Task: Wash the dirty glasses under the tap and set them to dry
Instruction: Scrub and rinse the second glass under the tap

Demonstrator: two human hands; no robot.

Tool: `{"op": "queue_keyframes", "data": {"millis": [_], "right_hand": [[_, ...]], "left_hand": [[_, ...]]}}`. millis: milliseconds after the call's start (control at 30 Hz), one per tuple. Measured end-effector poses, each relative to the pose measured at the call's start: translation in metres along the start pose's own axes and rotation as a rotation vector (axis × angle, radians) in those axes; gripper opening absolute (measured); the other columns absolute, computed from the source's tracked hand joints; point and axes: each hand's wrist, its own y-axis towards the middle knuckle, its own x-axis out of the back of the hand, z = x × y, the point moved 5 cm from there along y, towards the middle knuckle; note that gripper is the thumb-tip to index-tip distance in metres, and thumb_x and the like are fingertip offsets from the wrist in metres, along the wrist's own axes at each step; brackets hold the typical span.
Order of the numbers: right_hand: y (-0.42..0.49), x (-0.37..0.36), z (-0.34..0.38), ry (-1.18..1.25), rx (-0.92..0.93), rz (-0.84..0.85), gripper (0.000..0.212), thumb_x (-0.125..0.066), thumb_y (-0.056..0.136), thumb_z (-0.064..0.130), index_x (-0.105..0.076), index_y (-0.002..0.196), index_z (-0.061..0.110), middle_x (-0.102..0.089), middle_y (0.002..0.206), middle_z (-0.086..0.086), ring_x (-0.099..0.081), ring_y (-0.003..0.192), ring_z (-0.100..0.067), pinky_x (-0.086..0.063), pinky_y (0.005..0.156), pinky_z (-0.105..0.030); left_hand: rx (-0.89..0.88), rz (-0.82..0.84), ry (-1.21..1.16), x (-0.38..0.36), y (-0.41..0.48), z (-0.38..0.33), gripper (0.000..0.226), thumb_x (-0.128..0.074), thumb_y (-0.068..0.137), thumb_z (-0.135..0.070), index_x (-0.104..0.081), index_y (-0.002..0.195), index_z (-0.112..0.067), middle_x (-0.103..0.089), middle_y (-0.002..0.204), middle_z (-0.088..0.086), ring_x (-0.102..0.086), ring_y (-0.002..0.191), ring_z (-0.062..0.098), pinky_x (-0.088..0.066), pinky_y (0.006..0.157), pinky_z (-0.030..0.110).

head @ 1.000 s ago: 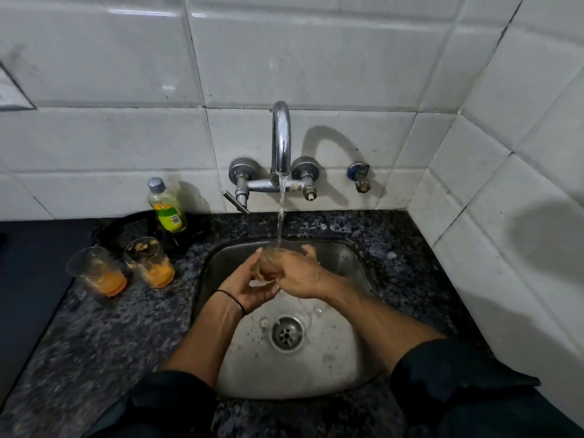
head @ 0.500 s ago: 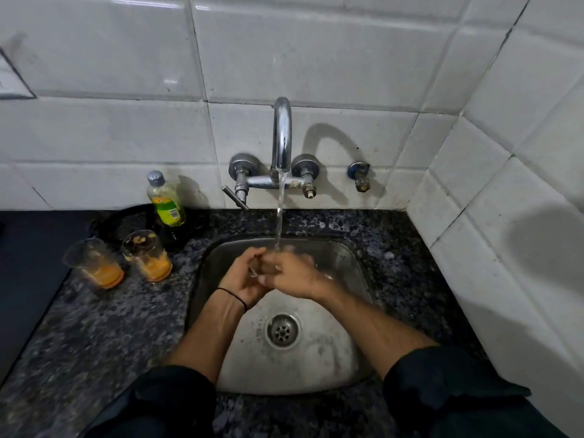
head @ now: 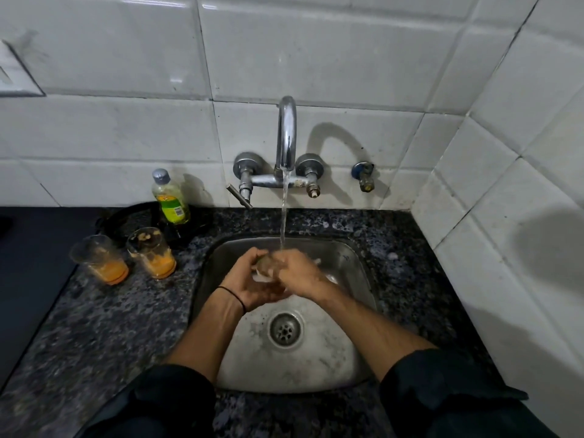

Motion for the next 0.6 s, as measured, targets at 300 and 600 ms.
{"op": "queue_keyframes", "data": {"millis": [300,600], "right_hand": [[-0.001,-0.003,-0.001,0.104,-0.058,0.050,0.018,-0.058,0.095,0.030,-0.071,0.106,0.025,-0.070,0.106,0.003,-0.064,0.106,-0.017,-0.048,0.095,-0.035],[0.001,-0.013,0.000,0.029,0.062,0.075,0.019,-0.059,0.094,0.023,-0.068,0.111,0.024,-0.070,0.110,0.000,-0.063,0.111,-0.019,-0.037,0.109,-0.044]], "left_hand": [[-0.125,0.005,-0.036,0.002,0.000,-0.003,0.012,-0.054,0.088,-0.015,-0.059,0.094,-0.006,-0.068,0.078,0.011,-0.069,0.067,0.024,-0.059,0.059,0.037],[-0.098,0.003,-0.028,-0.007,-0.005,-0.009,0.021,-0.050,0.093,-0.022,-0.063,0.091,-0.006,-0.067,0.084,0.013,-0.065,0.077,0.025,-0.057,0.071,0.038]]}}
